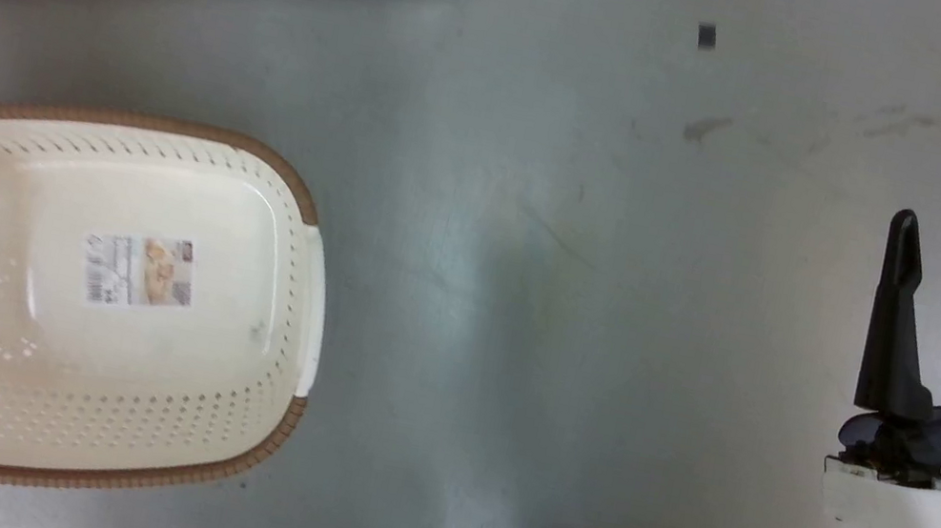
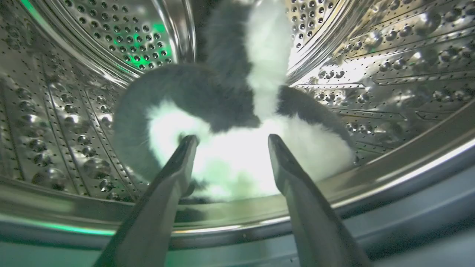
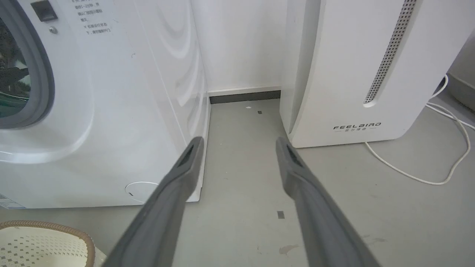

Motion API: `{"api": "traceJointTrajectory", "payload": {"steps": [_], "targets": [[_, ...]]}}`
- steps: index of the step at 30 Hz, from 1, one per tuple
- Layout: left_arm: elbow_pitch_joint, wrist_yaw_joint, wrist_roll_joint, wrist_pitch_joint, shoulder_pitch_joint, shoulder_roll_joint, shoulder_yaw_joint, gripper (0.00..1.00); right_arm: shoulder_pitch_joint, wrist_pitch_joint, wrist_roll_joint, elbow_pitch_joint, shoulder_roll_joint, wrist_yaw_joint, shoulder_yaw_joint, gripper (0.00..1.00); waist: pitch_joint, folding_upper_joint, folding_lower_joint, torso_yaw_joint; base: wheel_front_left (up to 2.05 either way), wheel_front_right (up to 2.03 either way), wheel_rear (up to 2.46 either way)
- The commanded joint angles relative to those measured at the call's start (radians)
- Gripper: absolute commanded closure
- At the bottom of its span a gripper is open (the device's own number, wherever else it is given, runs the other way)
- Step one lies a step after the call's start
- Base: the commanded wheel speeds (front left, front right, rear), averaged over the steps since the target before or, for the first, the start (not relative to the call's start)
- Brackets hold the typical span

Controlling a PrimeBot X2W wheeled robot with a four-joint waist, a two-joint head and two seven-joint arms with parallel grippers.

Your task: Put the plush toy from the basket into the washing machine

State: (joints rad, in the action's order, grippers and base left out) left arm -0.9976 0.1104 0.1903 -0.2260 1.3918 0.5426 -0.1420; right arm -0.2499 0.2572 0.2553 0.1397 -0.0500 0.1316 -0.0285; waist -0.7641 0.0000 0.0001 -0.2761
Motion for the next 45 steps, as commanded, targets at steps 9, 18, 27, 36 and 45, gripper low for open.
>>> {"api": "traceJointTrajectory", "payload": {"steps": [9,18,27,36,45], "targets": [[0.085,0.013,0.017,-0.035,-0.202,-0.079,-0.034,0.00,0.042,0.005,-0.058,-0.026,0.000,-0.001,-0.034,0.00,0.237,0.0000,-0.0001,0.103,0.00,0.00,0.00],[0.443,-0.012,0.045,-0.036,-0.566,-0.184,0.013,0.00,0.110,0.005,-0.106,-0.041,0.000,-0.001,-0.058,0.00,0.425,0.0000,-0.0001,0.200,0.00,0.00,0.00],[0.790,-0.079,0.026,-0.036,-0.966,-0.295,0.066,0.00,0.183,0.005,-0.128,-0.052,0.000,-0.001,-0.078,0.00,0.555,0.0000,-0.0001,0.267,0.00,0.00,0.00],[0.942,-0.115,-0.038,-0.036,-1.247,-0.389,0.076,0.00,0.244,0.005,-0.129,-0.061,0.000,-0.001,-0.084,0.00,0.631,0.0000,-0.0001,0.296,0.00,0.00,0.00],[0.935,-0.136,-0.089,-0.036,-1.364,-0.439,0.076,0.00,0.272,0.005,-0.119,-0.076,0.000,-0.001,-0.067,0.00,0.661,0.0000,-0.0001,0.296,0.00,0.00,0.00]]}}
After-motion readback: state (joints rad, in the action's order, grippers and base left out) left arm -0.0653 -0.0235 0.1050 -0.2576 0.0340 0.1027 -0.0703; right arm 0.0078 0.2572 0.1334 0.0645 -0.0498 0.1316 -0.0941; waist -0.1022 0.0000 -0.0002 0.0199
